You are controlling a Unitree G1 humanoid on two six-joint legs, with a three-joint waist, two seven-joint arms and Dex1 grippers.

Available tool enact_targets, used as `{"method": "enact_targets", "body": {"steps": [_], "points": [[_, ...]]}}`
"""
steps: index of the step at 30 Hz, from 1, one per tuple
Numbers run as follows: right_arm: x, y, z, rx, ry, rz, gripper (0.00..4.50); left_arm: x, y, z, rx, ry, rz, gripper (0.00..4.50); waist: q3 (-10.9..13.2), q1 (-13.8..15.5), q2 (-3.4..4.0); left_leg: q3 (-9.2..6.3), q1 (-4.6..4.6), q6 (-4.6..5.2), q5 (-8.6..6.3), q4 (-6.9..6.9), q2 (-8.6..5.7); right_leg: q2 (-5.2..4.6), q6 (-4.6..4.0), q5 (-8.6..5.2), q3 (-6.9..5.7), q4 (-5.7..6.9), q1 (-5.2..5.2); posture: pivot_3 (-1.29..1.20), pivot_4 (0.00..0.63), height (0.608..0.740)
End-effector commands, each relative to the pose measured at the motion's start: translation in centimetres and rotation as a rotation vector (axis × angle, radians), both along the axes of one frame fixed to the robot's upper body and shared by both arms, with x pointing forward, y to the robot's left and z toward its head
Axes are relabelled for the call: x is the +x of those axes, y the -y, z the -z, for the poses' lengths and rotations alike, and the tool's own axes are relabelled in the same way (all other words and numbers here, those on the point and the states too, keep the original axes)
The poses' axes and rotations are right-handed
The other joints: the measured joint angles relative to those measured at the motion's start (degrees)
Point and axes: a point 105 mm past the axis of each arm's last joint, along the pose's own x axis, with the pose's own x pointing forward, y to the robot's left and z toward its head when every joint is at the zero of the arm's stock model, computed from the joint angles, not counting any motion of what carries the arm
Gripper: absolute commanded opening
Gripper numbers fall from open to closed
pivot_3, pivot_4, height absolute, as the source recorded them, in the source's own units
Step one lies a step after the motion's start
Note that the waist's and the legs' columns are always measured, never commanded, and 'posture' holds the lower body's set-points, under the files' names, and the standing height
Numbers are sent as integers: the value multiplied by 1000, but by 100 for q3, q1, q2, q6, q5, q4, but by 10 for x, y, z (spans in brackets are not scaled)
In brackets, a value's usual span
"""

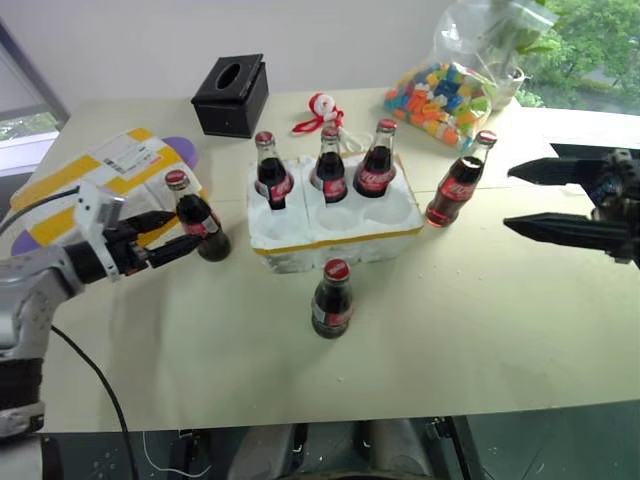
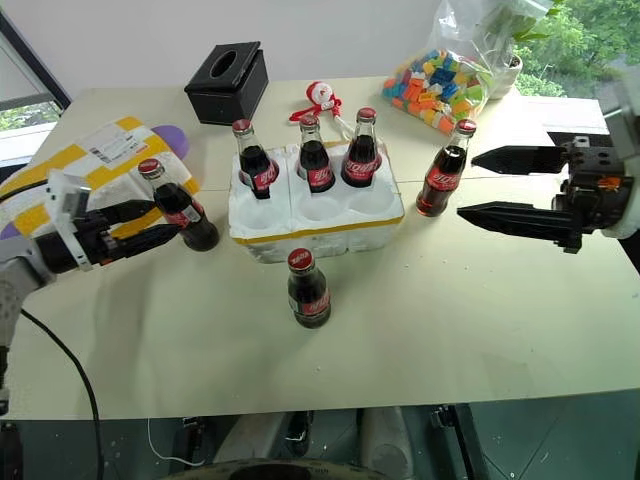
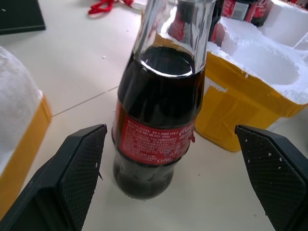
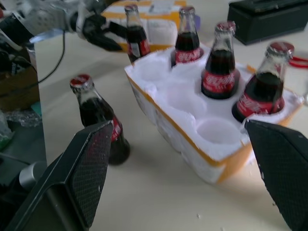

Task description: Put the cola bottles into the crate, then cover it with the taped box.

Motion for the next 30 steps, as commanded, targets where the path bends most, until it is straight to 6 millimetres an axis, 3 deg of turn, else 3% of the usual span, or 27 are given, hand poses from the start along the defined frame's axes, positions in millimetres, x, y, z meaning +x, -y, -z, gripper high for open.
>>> {"method": "enact_targets", "body": {"steps": [1, 10, 15, 20, 25, 30], "points": [[-14, -16, -13, 22, 57, -72, 4500, 11, 4, -6, 19, 49, 16, 4470, 1, 5, -1, 0, -1, 0, 0, 1, 0, 0, 0, 0, 0, 0, 0, 0, 150, 732], [-19, -33, -17, 68, 64, -132, 4500, 36, 14, 1, 17, 83, 11, 4470, 2, 2, -4, 0, -4, 9, 6, 2, -2, -1, 14, 8, -1, 1, -3, 0, 150, 732], [-17, -40, -14, 79, 66, -146, 4500, 39, 21, 4, 11, 77, 37, 4470, 1, -1, -5, 0, -4, 12, 7, 2, -2, -1, 15, 9, -1, 2, -3, 0, 150, 732], [-13, -43, -14, 97, 70, -145, 4500, 34, 24, 1, 20, 69, 77, 2810, 1, 0, -5, 0, -4, 15, 9, 4, -3, -1, 15, 9, -1, 3, -3, 0, 150, 732], [-10, -42, -11, 99, 63, -133, 4500, 22, 27, -20, 54, 60, 165, 2861, 8, -6, -17, 0, -10, 16, 9, 4, -3, -1, 15, 9, -1, 3, -8, 0, 150, 732], [-8, -40, -4, 92, 49, -123, 4500, 5, 38, -72, 51, 86, 323, 2861, 11, 6, -21, -2, -69, 15, 11, 29, -2, 4, 15, 11, -3, 20, -59, 0, 150, 732]]}}
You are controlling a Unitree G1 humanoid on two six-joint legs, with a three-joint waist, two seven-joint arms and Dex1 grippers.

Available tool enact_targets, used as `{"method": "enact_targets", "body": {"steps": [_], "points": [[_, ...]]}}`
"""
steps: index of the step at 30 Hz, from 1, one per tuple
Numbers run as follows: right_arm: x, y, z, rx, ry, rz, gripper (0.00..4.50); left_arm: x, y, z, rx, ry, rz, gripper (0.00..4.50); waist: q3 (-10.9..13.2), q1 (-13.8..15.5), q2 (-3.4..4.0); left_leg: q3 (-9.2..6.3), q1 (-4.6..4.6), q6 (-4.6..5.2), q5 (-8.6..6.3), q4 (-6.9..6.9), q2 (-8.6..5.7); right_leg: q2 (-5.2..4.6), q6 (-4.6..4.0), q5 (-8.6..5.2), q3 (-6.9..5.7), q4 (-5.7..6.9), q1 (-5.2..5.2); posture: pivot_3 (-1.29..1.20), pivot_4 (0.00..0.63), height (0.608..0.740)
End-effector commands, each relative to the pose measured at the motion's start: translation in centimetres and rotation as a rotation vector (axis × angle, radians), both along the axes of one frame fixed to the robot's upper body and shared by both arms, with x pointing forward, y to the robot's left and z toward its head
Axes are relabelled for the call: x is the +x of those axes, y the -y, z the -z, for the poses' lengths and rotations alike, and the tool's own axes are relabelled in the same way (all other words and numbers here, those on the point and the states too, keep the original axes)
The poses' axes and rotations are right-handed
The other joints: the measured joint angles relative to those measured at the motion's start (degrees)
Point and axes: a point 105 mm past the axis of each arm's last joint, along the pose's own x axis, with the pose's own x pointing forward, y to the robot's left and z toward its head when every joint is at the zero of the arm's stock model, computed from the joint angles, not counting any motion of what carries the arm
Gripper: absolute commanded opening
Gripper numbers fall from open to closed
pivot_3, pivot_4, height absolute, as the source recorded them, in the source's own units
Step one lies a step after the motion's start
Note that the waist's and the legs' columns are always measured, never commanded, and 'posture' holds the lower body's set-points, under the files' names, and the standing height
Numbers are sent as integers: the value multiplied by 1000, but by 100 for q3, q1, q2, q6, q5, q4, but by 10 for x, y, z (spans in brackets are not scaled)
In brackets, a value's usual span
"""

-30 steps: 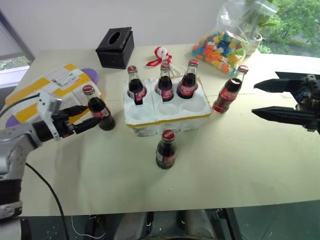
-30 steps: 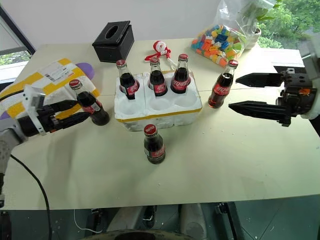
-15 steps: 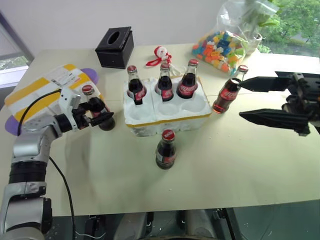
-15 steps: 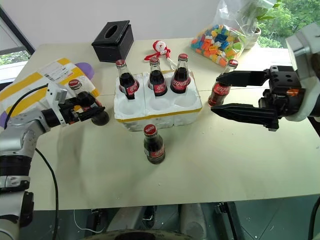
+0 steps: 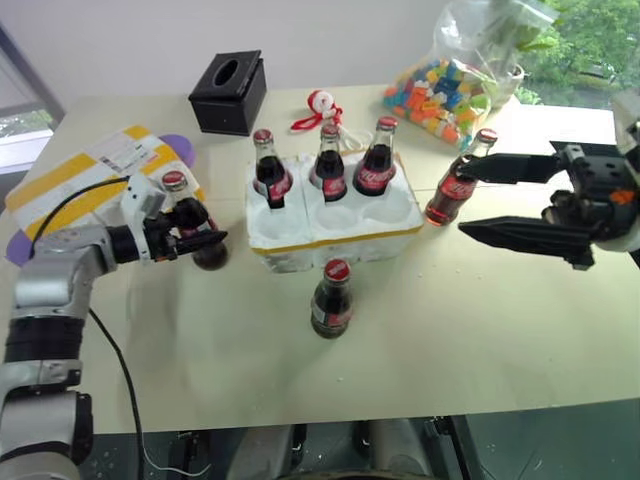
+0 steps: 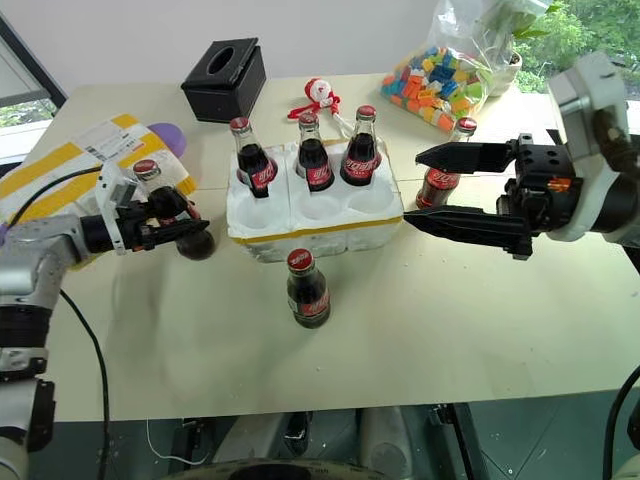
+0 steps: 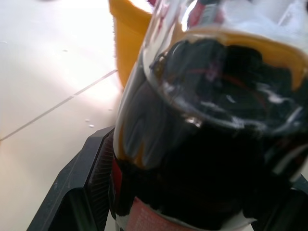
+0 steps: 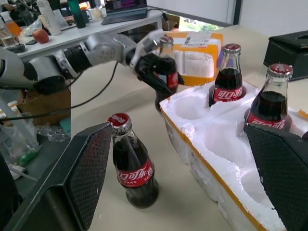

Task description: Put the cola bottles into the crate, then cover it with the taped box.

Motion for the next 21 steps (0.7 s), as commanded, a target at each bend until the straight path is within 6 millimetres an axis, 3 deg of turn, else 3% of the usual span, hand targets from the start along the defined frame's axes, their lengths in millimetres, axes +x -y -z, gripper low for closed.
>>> {"method": "enact_targets", "body": {"steps": [1, 6, 10, 16, 21], "points": [[-1, 0, -2, 2, 38, -2, 4500, -13, 16, -72, -31, 133, 161, 2861, 6, 27, -11, -5, -7, -1, 1, 7, 0, 1, 0, 0, -4, 1, 0, 0, 150, 732], [1, 1, 5, 5, 31, 13, 4500, -19, 39, -120, -73, 176, 313, 2861, 9, 21, -16, -17, -16, 0, 2, 23, -13, -5, 7, 7, -15, -3, 6, 0, 150, 732], [3, 1, 8, 16, 34, 30, 4500, -15, 64, -144, -99, 213, 414, 2861, 9, 3, -15, -16, -15, -27, 19, 22, -13, -3, 12, 10, -15, -2, 5, 0, 150, 732], [4, 1, 12, 32, 29, 62, 4500, -1, 87, -127, -50, 202, 487, 2861, 10, -19, -16, -16, -13, -29, 23, 21, -11, 1, 15, 12, -12, 5, 3, 0, 150, 732], [2, 4, 12, 49, 29, 99, 4500, 11, 94, -95, 30, 188, 496, 2861, 10, 1, -17, -16, -16, -32, 24, 21, -7, 4, 15, 12, -12, 5, -1, 0, 150, 732]]}}
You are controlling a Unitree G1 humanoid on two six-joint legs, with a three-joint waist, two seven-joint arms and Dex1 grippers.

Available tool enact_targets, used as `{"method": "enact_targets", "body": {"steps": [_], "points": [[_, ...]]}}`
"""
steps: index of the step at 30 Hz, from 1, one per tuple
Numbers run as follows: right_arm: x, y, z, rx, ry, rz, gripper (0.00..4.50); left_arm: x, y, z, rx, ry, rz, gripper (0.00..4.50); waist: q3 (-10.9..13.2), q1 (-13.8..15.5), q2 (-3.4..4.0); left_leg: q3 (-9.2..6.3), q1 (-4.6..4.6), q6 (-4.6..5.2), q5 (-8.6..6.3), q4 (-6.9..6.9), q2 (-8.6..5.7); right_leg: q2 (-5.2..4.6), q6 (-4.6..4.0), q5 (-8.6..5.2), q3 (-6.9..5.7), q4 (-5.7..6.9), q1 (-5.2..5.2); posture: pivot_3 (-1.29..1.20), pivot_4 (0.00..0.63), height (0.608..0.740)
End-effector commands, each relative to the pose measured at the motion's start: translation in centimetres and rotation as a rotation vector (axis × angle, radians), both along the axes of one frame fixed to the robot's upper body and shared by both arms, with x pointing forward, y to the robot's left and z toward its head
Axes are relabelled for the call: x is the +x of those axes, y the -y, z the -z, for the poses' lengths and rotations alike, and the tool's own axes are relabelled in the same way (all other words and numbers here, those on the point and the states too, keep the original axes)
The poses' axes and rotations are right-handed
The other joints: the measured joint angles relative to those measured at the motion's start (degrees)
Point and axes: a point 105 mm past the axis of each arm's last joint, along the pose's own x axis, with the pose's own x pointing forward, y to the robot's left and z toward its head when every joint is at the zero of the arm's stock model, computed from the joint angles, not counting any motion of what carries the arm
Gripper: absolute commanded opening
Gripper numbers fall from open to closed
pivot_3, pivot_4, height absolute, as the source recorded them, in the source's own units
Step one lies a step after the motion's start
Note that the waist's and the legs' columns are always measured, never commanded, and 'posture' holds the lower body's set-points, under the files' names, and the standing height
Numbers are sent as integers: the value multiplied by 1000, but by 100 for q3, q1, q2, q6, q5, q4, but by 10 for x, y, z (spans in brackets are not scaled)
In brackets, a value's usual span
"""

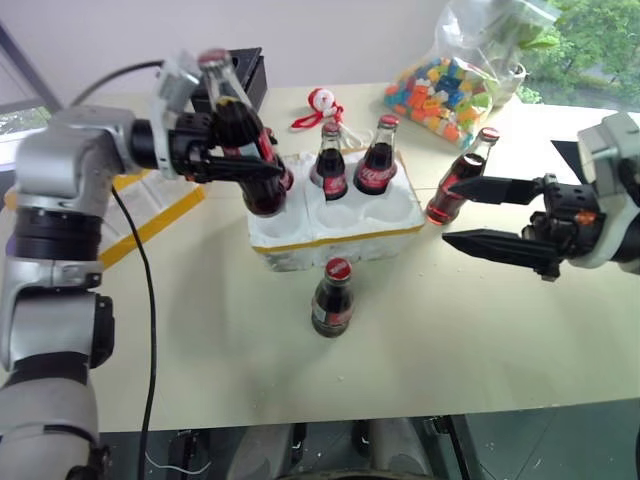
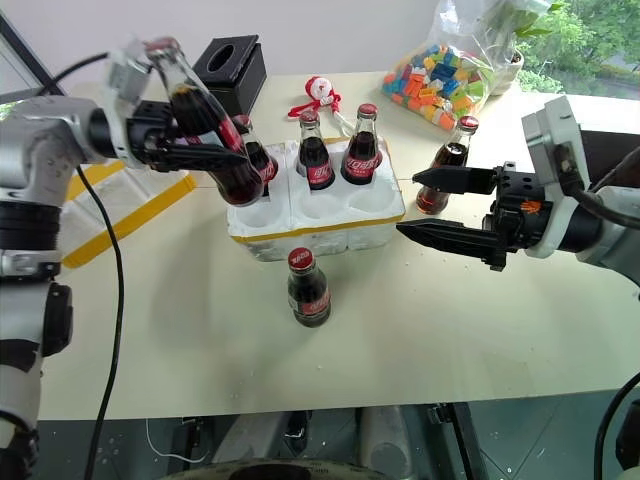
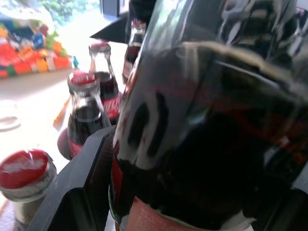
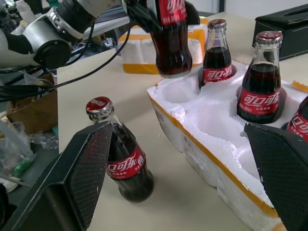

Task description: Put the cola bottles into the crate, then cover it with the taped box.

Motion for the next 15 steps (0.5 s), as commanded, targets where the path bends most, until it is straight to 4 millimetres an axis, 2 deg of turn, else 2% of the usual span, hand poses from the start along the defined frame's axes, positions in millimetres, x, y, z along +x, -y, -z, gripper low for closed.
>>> {"method": "enact_targets", "body": {"steps": [1, 9, 15], "points": [[-7, 2, -14, 22, 67, 18, 4500, 3, 1, 3, 29, 77, 6, 2861, 0, 13, 0, 0, 0, 0, 0, 0, -2, -2, 0, 0, 1, 0, 1, 0, 150, 732], [-7, 2, -9, 26, 56, 49, 4500, 12, 18, 26, -49, 18, -10, 2861, -1, 22, -1, -1, 5, 24, -13, 5, -4, -5, 2, 1, 0, 0, 10, 0, 150, 732], [-4, 3, -8, 25, 45, 51, 4500, 11, 22, 42, -34, 2, -16, 2861, 1, 16, -4, -1, 1, 1, 0, 4, -3, -3, 3, 2, 0, 1, 4, 0, 150, 732]]}}
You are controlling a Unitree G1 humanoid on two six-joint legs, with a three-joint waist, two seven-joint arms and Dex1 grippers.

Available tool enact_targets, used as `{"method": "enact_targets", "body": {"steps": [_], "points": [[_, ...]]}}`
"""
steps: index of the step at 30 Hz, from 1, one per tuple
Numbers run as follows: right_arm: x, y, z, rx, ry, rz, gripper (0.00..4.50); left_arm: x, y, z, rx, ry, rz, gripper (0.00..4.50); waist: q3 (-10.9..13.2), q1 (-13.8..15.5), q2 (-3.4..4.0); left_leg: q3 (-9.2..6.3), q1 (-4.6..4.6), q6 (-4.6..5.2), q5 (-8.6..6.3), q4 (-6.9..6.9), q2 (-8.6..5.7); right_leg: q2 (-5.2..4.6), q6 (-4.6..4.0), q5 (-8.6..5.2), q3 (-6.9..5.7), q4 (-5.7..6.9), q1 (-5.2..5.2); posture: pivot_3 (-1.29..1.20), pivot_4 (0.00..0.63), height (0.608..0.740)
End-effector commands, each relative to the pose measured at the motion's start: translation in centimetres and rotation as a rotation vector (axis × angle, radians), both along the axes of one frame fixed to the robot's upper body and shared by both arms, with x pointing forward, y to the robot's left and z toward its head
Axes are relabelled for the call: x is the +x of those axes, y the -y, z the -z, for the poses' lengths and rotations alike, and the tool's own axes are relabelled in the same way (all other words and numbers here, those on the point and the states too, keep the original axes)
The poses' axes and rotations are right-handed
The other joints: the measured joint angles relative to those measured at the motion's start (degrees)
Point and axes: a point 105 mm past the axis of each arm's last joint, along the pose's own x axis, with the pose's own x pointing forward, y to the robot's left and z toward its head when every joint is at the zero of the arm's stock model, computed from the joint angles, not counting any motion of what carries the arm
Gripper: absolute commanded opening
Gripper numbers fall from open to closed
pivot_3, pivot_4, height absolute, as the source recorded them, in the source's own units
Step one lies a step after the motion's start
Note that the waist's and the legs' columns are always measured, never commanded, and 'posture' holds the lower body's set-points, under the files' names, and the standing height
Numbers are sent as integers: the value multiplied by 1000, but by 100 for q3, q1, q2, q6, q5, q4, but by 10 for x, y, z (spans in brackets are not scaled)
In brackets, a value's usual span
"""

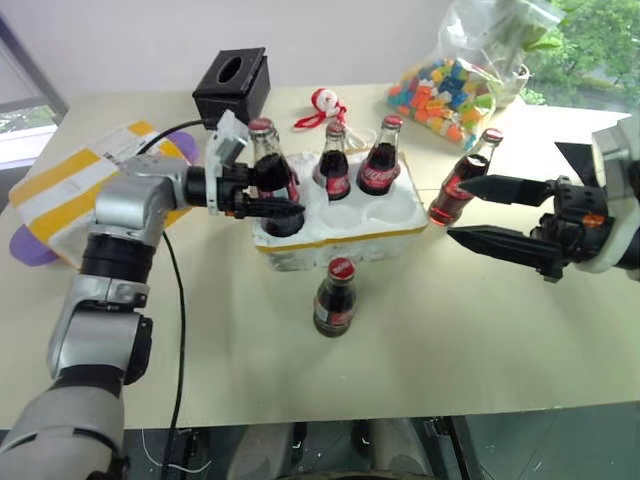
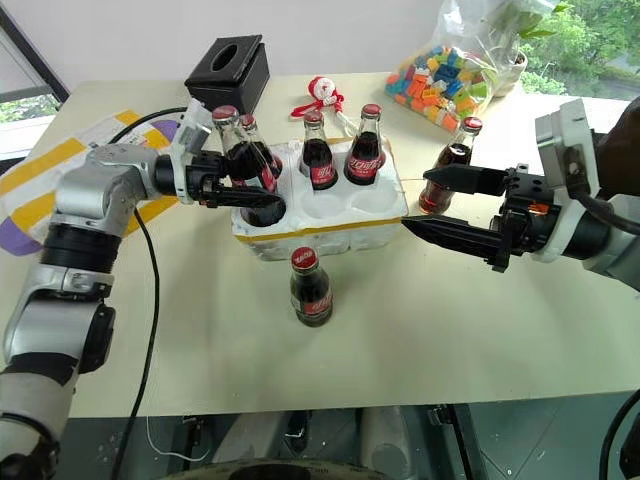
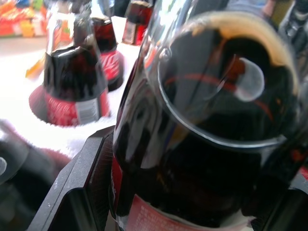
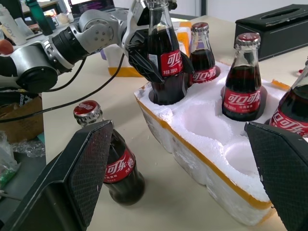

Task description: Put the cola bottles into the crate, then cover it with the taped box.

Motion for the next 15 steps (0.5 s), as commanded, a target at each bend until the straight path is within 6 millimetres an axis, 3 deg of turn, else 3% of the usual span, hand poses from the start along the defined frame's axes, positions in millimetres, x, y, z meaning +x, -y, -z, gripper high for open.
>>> {"method": "enact_targets", "body": {"steps": [1, 6, 10, 13, 15], "points": [[-2, -2, -7, 4, 37, -19, 4500, -4, 2, -8, 6, 74, 15, 2861, 0, 0, 0, 0, 0, 0, 0, 0, 0, -1, 0, 0, 0, 0, 1, 0, 150, 732], [3, -5, 0, 5, 30, -18, 4500, -7, -1, 19, 86, 76, 17, 2861, -1, -2, 2, 0, 2, 0, 0, 1, 0, 0, 0, 0, 0, 1, 1, 0, 150, 732], [6, -10, 7, -13, 28, -33, 4500, -7, -6, 25, 95, 66, -12, 2861, -3, -17, 4, 1, 3, 0, 0, -1, 1, 1, 0, 0, 1, 1, 1, 0, 150, 732], [9, -9, 8, -22, 27, -35, 4500, -6, -9, 21, 81, 58, -33, 4311, -4, -12, 5, 1, 4, 0, 0, -1, 1, 2, 0, 0, 1, 1, 1, 0, 150, 732], [12, -8, 9, -27, 22, -34, 4500, -6, -11, 17, 77, 72, -40, 4437, -4, -6, 5, 1, 4, 0, 0, 1, 1, 2, 0, 0, 1, 2, 3, 0, 150, 732]]}}
